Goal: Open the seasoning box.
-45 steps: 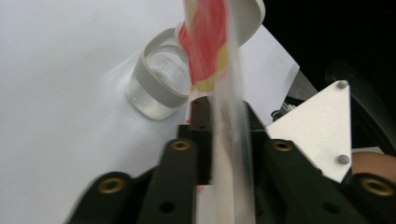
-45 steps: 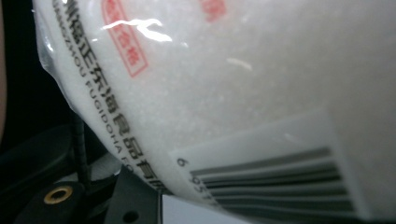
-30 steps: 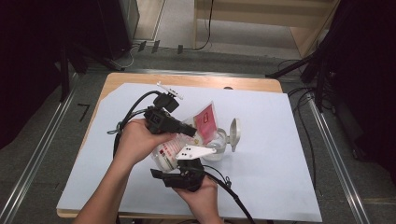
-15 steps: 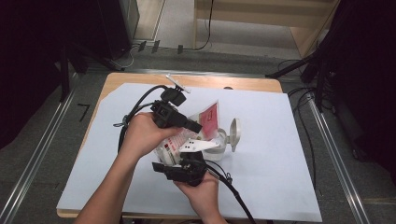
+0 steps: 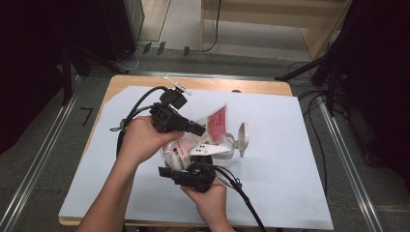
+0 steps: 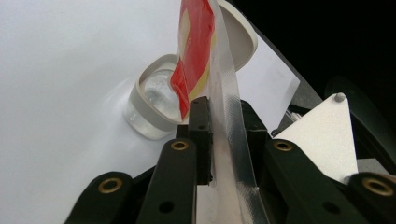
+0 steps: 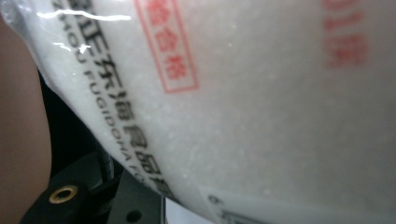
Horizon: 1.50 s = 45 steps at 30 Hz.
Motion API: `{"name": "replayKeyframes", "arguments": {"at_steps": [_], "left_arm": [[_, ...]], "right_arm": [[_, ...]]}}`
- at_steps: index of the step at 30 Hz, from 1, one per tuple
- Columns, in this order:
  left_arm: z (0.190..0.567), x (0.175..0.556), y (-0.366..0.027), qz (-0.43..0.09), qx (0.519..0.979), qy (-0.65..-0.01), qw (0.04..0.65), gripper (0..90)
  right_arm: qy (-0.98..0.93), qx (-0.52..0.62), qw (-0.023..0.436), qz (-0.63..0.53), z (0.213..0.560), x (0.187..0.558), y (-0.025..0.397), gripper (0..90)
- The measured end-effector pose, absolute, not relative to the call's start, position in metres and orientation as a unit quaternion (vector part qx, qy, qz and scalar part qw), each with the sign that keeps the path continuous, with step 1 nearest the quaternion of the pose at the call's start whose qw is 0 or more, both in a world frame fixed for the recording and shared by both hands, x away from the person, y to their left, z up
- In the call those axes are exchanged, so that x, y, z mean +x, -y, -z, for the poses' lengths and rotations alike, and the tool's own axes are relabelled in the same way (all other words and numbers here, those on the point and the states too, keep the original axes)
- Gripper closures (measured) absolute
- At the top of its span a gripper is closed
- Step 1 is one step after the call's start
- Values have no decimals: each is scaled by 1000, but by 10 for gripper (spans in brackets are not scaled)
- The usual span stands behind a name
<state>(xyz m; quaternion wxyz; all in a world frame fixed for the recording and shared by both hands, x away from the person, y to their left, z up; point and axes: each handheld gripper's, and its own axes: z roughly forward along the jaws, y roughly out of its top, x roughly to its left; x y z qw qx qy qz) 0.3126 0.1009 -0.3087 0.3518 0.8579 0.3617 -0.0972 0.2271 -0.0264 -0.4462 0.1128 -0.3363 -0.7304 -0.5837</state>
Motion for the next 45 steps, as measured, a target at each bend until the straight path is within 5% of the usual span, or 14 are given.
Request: {"name": "replayKeyframes", "arguments": {"at_steps": [15, 28, 45], "left_arm": [[308, 313, -103, 85, 853, -371, 358, 894], [307, 312, -101, 75, 852, -365, 368, 897], [305, 310, -96, 60, 850, -363, 377, 876]], "right_arm": [[763, -314, 78, 559, 436, 224, 17, 563], [778, -309, 46, 545, 430, 223, 12, 612], [750, -321, 99, 569, 420, 223, 15, 624]]}}
